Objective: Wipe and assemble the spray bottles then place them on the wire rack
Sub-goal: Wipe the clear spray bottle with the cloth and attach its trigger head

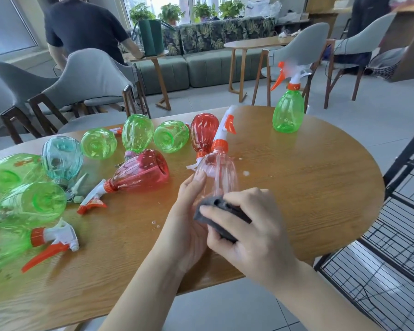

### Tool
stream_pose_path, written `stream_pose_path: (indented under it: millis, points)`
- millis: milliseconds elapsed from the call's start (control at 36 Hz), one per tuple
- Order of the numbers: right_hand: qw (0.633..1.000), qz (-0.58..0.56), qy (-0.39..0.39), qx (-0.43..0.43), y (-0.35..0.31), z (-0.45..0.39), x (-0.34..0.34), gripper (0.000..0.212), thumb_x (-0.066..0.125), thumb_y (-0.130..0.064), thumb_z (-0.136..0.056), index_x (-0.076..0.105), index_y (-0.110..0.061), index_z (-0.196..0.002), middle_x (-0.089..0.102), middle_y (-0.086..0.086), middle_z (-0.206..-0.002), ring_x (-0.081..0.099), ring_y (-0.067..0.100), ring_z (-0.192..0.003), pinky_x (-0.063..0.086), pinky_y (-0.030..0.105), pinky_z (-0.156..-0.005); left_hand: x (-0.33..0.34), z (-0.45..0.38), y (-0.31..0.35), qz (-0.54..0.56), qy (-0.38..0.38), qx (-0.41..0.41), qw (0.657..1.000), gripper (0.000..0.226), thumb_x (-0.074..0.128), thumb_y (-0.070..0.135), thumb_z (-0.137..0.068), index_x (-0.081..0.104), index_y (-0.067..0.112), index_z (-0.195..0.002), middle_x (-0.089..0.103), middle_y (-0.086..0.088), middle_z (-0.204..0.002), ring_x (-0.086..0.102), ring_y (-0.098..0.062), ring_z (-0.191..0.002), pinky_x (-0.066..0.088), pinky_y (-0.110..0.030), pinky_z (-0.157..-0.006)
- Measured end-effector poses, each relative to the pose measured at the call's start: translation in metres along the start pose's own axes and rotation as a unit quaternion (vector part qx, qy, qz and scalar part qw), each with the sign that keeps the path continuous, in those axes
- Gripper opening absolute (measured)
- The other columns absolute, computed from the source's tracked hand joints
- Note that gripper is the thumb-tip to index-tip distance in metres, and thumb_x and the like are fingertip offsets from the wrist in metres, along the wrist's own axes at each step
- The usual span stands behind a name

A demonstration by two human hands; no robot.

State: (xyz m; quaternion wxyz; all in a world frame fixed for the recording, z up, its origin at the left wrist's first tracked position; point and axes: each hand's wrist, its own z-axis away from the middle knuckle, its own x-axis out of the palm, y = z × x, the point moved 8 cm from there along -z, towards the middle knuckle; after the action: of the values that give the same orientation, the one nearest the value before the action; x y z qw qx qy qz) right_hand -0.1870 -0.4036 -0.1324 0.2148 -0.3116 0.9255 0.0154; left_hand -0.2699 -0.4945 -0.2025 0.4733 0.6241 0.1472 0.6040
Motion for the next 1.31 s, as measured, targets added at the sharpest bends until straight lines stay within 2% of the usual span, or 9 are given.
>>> stream_pose_path:
  millis: [56,139,278,472,667,806,917,1111,1306]
  points:
    - [1.000,0.008,0.001,-0.022,-0.001,0.001,0.000,0.016,0.074,-0.015,-0.087,0.083,-0.017,-0.100,0.071,0.007,-0.093,0.059,0.023,-0.085,0.047,0.036,-0.077,0.005,0.002,0.000,-0.005,-0.024,0.008,1.000,0.050,0.051,0.046,-0.105,0.077,0.004,-0.113,0.068,-0.016,-0.104,0.069,-0.026,-0.100,0.059,-0.033,-0.093]
    - [0.999,0.011,0.008,-0.044,0.000,0.001,-0.004,0.016,0.074,-0.015,-0.087,0.083,-0.017,-0.100,0.072,0.007,-0.092,0.057,0.023,-0.087,0.048,0.037,-0.077,0.020,0.003,0.002,0.014,-0.081,0.030,0.996,0.063,0.038,0.045,-0.104,0.082,0.017,-0.070,0.071,-0.004,-0.077,0.073,-0.014,-0.072,0.060,-0.024,-0.069]
    - [0.999,-0.021,0.032,-0.002,0.014,-0.007,-0.012,0.017,0.068,-0.018,-0.096,0.081,-0.014,-0.106,0.071,0.008,-0.099,0.062,0.027,-0.086,0.051,0.044,-0.076,0.021,0.003,0.005,0.033,-0.101,0.017,0.994,0.044,0.056,0.043,-0.097,0.076,0.008,-0.115,0.071,-0.018,-0.111,0.071,-0.027,-0.100,0.061,-0.036,-0.087]
    - [0.982,-0.072,0.041,0.169,0.057,-0.015,-0.018,0.029,0.057,-0.025,-0.104,0.073,-0.011,-0.124,0.064,0.006,-0.111,0.060,0.029,-0.104,0.051,0.040,-0.091,0.023,0.003,-0.002,0.000,-0.099,-0.008,0.995,0.074,0.065,0.043,-0.083,0.054,0.009,-0.147,0.067,-0.021,-0.119,0.065,-0.033,-0.099,0.055,-0.047,-0.085]
    - [0.977,-0.092,0.039,0.187,0.057,-0.010,-0.020,0.027,0.061,-0.021,-0.101,0.074,-0.008,-0.121,0.063,0.010,-0.107,0.063,0.028,-0.101,0.053,0.035,-0.087,0.028,0.008,-0.001,-0.003,-0.128,0.004,0.992,0.068,0.086,0.045,-0.073,0.067,0.017,-0.133,0.067,-0.018,-0.111,0.066,-0.028,-0.091,0.057,-0.042,-0.076]
    - [0.984,-0.075,0.039,0.160,0.050,-0.010,-0.019,0.025,0.061,-0.022,-0.101,0.077,-0.008,-0.115,0.066,0.009,-0.105,0.064,0.028,-0.098,0.053,0.036,-0.087,0.023,0.009,0.001,-0.001,-0.097,0.008,0.995,0.047,0.068,0.035,-0.089,0.066,0.019,-0.134,0.066,-0.016,-0.108,0.064,-0.028,-0.088,0.059,-0.041,-0.072]
    - [0.973,-0.097,0.034,0.206,0.063,-0.011,-0.019,0.028,0.060,-0.023,-0.101,0.076,-0.008,-0.118,0.064,0.007,-0.107,0.064,0.028,-0.101,0.054,0.038,-0.086,0.024,0.008,-0.001,-0.030,-0.099,0.006,0.995,0.073,0.081,0.037,-0.077,0.058,0.018,-0.144,0.067,-0.018,-0.109,0.066,-0.030,-0.089,0.059,-0.043,-0.072]
    - [0.983,-0.112,0.036,0.141,0.037,-0.003,-0.016,0.020,0.068,-0.016,-0.095,0.079,-0.007,-0.110,0.066,0.011,-0.102,0.066,0.027,-0.094,0.055,0.037,-0.083,0.021,0.009,0.003,-0.027,-0.081,0.036,0.996,0.036,0.066,0.040,-0.092,0.077,0.016,-0.117,0.071,-0.016,-0.114,0.071,-0.025,-0.097,0.061,-0.044,-0.082]
    - [0.997,-0.062,0.002,0.049,0.017,0.001,-0.005,0.019,0.071,-0.017,-0.095,0.080,-0.011,-0.111,0.069,0.012,-0.101,0.062,0.027,-0.090,0.054,0.044,-0.079,0.026,0.006,0.006,0.001,-0.090,0.054,0.994,0.064,0.033,0.048,-0.105,0.085,0.017,-0.086,0.078,-0.011,-0.098,0.077,-0.020,-0.090,0.061,-0.029,-0.076]
